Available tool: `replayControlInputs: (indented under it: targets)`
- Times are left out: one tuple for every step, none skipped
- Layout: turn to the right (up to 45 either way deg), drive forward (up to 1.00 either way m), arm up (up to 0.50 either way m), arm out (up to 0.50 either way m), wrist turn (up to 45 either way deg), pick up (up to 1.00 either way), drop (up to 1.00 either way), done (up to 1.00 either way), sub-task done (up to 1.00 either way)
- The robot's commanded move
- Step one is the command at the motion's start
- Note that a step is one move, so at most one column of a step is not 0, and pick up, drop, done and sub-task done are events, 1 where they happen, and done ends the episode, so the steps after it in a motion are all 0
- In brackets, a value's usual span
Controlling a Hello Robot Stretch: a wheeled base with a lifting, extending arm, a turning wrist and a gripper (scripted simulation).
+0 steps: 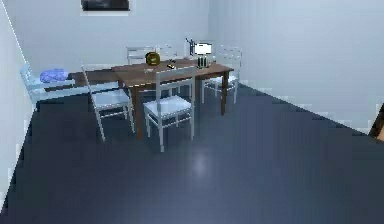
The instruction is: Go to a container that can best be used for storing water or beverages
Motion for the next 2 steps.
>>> replayControlInputs:
  targets:
    - [45.0, 0.0, 0.0, 0.0, 0.0, 0.0, 0.0, 0.0, 0.0]
    - [6.0, 0.0, 0.0, 0.0, 0.0, 0.0, 0.0, 0.0, 0.0]
